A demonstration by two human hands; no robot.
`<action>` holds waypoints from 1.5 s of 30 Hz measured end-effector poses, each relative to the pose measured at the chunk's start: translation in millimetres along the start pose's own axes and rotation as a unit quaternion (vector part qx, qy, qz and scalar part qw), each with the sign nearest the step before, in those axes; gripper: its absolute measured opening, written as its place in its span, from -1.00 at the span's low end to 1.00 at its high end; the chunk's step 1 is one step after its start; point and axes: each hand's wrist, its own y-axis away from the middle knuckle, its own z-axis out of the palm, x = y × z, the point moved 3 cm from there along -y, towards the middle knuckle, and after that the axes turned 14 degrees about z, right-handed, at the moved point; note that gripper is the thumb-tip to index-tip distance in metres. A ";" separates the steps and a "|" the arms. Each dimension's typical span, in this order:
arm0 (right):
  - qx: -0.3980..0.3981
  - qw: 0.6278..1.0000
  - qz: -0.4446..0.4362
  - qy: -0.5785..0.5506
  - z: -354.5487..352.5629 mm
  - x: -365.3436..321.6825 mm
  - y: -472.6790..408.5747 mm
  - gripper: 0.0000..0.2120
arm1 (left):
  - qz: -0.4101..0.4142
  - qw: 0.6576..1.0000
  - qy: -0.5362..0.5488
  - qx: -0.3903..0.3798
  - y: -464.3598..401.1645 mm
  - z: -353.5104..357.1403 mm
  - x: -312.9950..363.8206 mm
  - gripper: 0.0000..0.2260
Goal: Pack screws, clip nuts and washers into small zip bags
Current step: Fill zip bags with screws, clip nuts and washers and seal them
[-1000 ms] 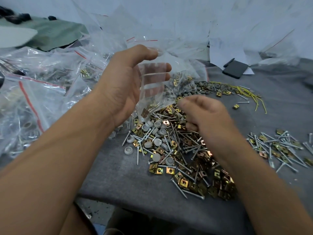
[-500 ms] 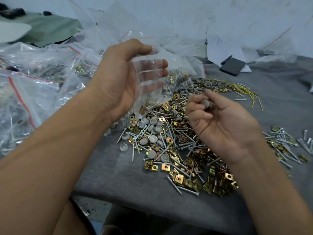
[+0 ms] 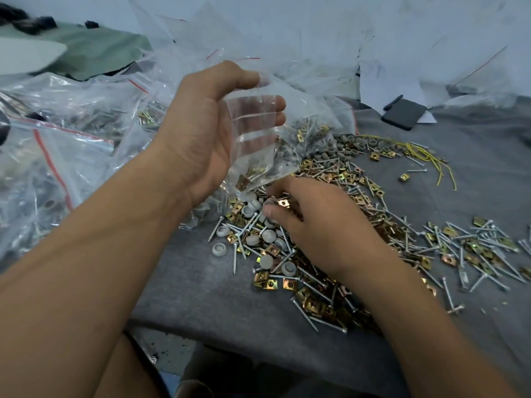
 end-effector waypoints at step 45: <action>-0.034 0.358 0.099 -0.928 -65.6 51.2 10.3 -0.59 | 0.093 0.956 -0.217 -0.174 12.6 34.0 -22.1 -0.58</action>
